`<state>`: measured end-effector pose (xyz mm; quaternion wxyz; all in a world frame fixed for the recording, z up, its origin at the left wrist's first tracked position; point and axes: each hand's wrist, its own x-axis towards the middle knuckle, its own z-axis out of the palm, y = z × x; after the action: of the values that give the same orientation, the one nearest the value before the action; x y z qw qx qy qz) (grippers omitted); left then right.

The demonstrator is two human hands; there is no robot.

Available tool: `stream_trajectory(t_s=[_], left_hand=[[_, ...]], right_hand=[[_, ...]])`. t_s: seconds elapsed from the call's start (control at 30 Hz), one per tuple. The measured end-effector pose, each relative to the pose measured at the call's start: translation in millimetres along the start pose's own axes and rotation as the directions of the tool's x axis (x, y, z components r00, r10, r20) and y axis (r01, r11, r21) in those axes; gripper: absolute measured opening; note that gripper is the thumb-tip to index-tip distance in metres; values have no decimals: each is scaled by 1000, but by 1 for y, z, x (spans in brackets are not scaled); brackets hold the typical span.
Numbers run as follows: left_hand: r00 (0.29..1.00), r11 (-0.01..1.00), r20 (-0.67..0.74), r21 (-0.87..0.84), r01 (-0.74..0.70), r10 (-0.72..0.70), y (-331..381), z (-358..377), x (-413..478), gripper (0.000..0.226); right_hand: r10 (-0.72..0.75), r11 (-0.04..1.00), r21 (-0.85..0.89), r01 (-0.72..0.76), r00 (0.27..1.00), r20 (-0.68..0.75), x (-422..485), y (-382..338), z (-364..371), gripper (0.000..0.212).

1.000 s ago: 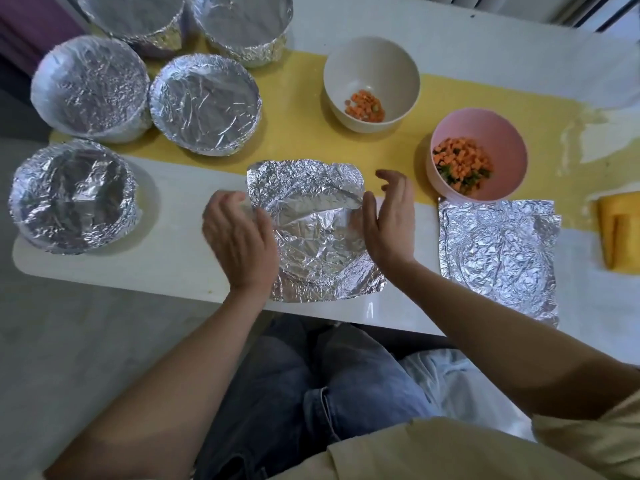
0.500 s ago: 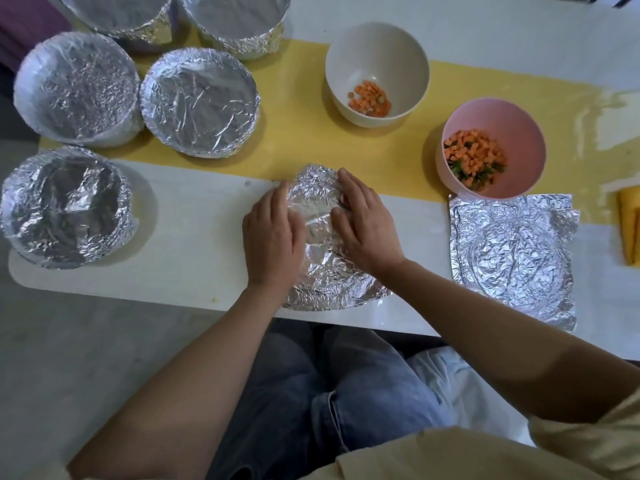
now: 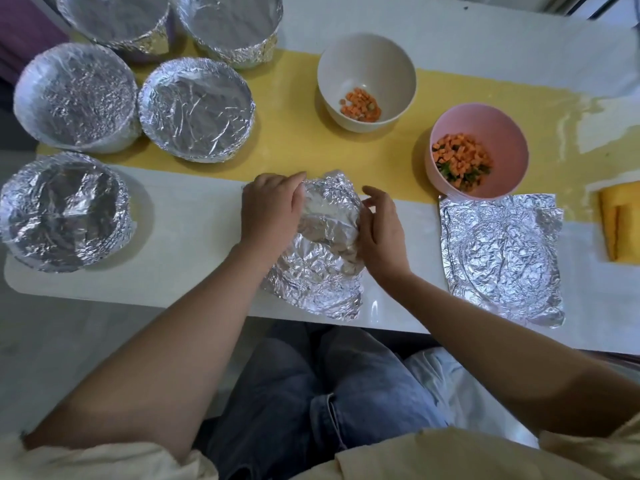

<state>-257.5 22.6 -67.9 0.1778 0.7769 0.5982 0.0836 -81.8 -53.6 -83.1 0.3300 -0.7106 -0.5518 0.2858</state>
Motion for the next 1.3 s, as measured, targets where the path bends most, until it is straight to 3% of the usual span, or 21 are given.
stream_trajectory(t_s=[0.1,0.17,0.23,0.33,0.47,0.57,0.63,0.7,0.83,0.97,1.07,1.17,1.3], left_hand=[[996,993,8,80,87,-88,19,8,-8,44],[988,985,-71,101,143,-136,24,11,-24,50],[966,976,-183,84,199,-181,23,11,-42,53],[936,972,-295,75,224,-193,24,13,-64,47],[942,973,-273,68,222,-196,34,26,-80,53],[917,948,-240,-55,315,-318,31,35,-81,58],[914,945,-249,-147,292,-321,25,38,-79,57],[901,923,-284,-301,241,-328,21,40,-77,54],[820,764,-309,-605,222,-482,21,41,-79,43],[742,522,-183,-815,253,-645,20,42,-77,37],[759,419,-86,-871,257,-645,21,34,-73,27],[840,460,6,-835,303,-543,16,20,-59,34],[927,687,127,-637,349,-354,5,10,-26,37]], right_hand=[[35,999,7,-35,999,-29,-18,-2,1,34],[120,993,10,-120,993,-8,-24,-2,-1,29],[109,993,-33,-110,993,-44,-23,-3,-5,30],[-134,987,-99,126,988,-82,-7,-9,-10,39],[-425,875,-168,453,887,181,22,-18,0,48],[-432,859,-181,478,869,242,32,-16,15,45],[-423,870,-178,460,881,210,33,-13,18,43],[-398,892,-155,424,901,174,33,-11,19,39],[-255,961,-76,266,959,123,38,-12,19,31],[73,971,202,-127,965,254,39,-17,10,19],[214,888,320,-329,914,344,37,-19,7,21],[277,861,361,-358,926,257,30,-20,4,23],[402,809,422,-409,909,110,8,-21,0,28]])
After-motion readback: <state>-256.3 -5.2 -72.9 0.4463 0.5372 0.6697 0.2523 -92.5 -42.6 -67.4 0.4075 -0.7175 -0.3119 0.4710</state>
